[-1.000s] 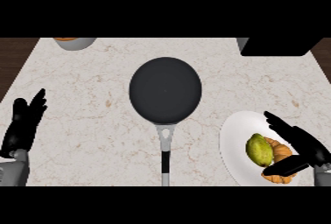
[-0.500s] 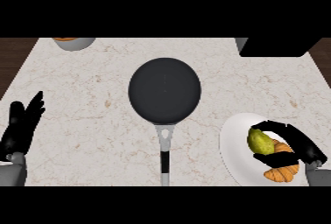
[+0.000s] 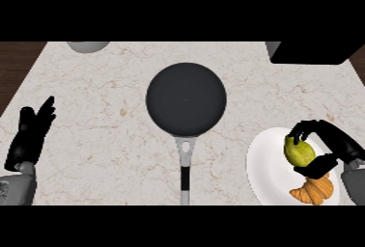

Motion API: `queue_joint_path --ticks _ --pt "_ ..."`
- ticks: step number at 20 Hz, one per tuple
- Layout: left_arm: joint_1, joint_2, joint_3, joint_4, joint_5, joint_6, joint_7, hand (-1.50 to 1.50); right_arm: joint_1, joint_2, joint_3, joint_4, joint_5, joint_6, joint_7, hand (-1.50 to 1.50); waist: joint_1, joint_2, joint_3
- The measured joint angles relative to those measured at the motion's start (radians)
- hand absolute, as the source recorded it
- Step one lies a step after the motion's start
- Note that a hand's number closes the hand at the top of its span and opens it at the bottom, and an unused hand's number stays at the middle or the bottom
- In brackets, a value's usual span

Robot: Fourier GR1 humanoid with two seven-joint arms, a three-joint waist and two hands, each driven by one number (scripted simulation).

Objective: Pick the pear from the plate and place it in the pan

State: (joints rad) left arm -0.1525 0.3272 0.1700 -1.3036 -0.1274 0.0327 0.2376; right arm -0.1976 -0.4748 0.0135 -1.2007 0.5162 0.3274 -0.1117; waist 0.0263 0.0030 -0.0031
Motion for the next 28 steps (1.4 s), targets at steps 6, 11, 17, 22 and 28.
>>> queue_joint_path --ticks 6,11,17,22,28 --pt "-0.021 -0.017 -0.020 0.006 -0.011 0.002 -0.004 0.00 -0.160 -0.151 0.133 0.093 0.241 -0.068 -0.174 1.50 0.031 0.011 0.004" --pt "-0.012 -0.009 -0.009 0.001 -0.005 -0.005 0.004 0.00 -0.288 -0.155 0.104 0.230 0.272 -0.201 -0.358 1.50 0.016 0.008 0.005" --pt "-0.015 0.004 0.010 0.007 0.000 -0.007 0.009 0.00 -0.398 -0.115 0.005 0.237 0.163 -0.268 -0.516 1.50 -0.002 0.002 0.005" --pt "0.013 0.000 0.018 -0.005 -0.001 -0.010 -0.001 0.00 -0.456 -0.041 -0.005 0.222 0.140 -0.250 -0.512 1.50 -0.013 -0.002 0.003" --pt "-0.005 -0.012 0.016 0.017 -0.010 -0.006 -0.007 0.00 -0.561 0.105 0.013 0.243 0.141 -0.238 -0.388 1.50 -0.013 -0.001 0.003"
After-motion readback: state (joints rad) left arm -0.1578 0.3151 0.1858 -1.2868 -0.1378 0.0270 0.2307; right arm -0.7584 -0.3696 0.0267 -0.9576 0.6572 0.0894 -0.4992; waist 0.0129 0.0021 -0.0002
